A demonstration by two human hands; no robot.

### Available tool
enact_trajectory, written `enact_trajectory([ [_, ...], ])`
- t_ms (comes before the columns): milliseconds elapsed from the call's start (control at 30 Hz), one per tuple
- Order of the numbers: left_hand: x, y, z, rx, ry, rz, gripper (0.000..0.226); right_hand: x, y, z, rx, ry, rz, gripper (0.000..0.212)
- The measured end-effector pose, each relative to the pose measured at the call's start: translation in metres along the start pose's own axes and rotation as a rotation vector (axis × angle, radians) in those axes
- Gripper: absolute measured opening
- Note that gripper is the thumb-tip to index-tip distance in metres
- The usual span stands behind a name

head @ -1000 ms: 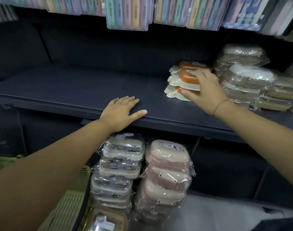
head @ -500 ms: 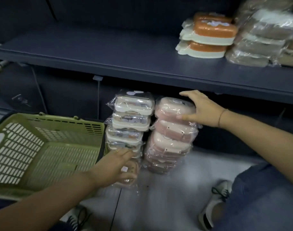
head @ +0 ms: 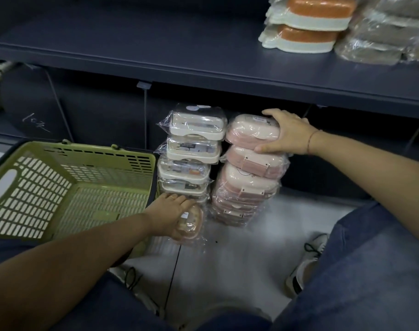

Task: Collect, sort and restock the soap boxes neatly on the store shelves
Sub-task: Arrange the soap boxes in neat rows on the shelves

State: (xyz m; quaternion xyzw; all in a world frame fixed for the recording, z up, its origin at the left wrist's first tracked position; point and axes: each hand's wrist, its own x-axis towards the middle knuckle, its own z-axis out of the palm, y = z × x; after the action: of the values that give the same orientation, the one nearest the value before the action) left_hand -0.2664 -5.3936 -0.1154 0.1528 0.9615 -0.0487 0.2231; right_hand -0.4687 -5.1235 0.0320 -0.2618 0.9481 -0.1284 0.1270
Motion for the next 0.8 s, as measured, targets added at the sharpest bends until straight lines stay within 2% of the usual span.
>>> enact_trajectory([
  [133, -0.003, 0.007, -0.016, -0.123, 0.042, 0.031, 0.106, -0.005, -0.003, -0.006, 0.144, 0.010, -0.032, 0.098],
  [267, -0.013, 0.020, -0.040, -0.210, 0.090, 0.069, 0.109, -0.011, -0.005, -0.010, 0.152, 0.049, -0.059, 0.096],
  [367, -0.023, 0.029, -0.067, -0.244, 0.174, 0.101, 0.108, -0.019, -0.011, -0.018, 0.175, 0.052, -0.076, 0.097],
  [467, -0.035, 0.028, -0.102, -0.212, 0.331, 0.118, 0.110, -0.034, -0.023, -0.035, 0.234, 0.069, -0.115, 0.094],
  [567, -0.047, 0.010, -0.147, -0.218, 0.489, 0.068, 0.109, -0.051, -0.033, -0.058, 0.332, 0.106, -0.162, 0.090],
  [633, -0.051, -0.012, -0.178, -0.229, 0.635, -0.004, 0.106, -0.054, -0.037, -0.076, 0.398, 0.154, -0.203, 0.096],
  [700, -0.047, -0.039, -0.205, -0.265, 0.757, -0.082, 0.105, -0.040, -0.039, -0.092, 0.388, 0.260, -0.208, 0.094],
  [800, -0.025, -0.077, -0.237, -0.243, 0.845, -0.211, 0.106, 0.011, -0.042, -0.106, 0.346, 0.428, -0.159, 0.091],
])
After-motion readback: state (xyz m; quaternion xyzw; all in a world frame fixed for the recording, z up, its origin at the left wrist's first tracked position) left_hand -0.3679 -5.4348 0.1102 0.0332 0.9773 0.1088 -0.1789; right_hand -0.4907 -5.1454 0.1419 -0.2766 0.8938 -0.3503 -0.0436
